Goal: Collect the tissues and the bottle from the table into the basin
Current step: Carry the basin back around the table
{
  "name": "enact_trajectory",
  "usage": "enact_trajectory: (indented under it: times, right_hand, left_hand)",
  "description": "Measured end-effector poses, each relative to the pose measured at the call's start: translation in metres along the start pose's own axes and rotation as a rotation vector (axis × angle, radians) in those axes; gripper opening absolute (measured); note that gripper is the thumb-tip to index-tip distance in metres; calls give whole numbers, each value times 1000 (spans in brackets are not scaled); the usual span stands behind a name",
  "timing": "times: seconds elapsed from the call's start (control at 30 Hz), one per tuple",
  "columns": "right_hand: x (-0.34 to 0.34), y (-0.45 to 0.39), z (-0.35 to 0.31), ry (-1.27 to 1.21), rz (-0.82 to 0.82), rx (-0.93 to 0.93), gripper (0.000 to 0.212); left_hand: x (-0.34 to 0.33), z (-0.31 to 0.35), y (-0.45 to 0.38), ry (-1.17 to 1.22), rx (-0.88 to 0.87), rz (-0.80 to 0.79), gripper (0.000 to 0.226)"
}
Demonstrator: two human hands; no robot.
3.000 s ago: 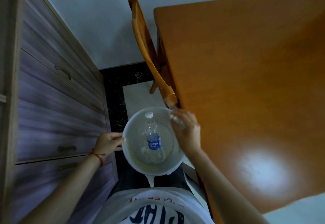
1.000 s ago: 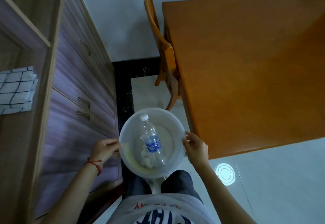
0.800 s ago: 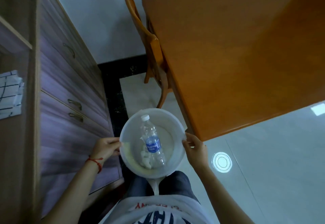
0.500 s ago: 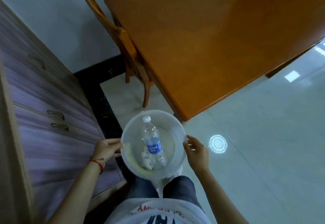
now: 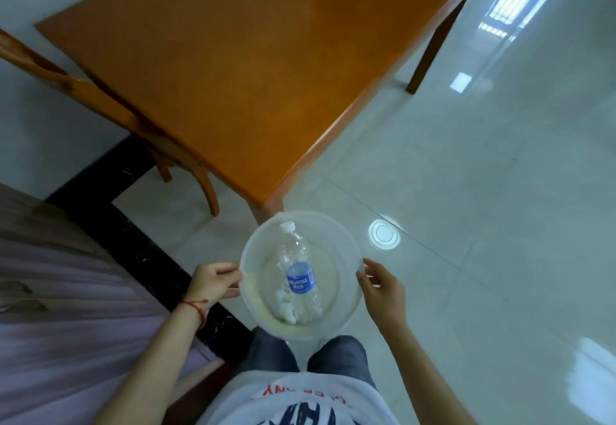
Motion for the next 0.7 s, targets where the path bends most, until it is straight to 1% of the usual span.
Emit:
enact_trajectory:
  times: [0.07,0.17,0.27,0.4,0.53,0.7]
  right_hand:
    - [25,0,13,-36,62,-33,27]
    - [59,0,26,-109,150,-79,26]
    - [90,1,36,-162,227,-101,26]
    - [125,2,49,-231,326,-124,25]
    - [148,0,56,-287,417,-144,25]
    - [162,-17,56,-321,490,-172,25]
  left_hand:
    - [-26,12,0,-41,-24,-33,34]
    - [-63,30,2,-107,-85,-87,32]
    - [-98,45,6,-186,-143,-136,36]
    - [-139,63,7,-288,-215,-150,38]
    - [-174,85,9,-385,-314,-167,41]
    - [-206,116,-2,-420,-451,-167,40]
Point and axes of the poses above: each hand's wrist, its own y-axis away from the middle knuckle, its own x-axis out of the back of the hand, z = x × y, the point moved 3 cm from there along -y, towards the middle knuckle, and after that the axes turned 6 degrees about -y, right-handed, at the moved point
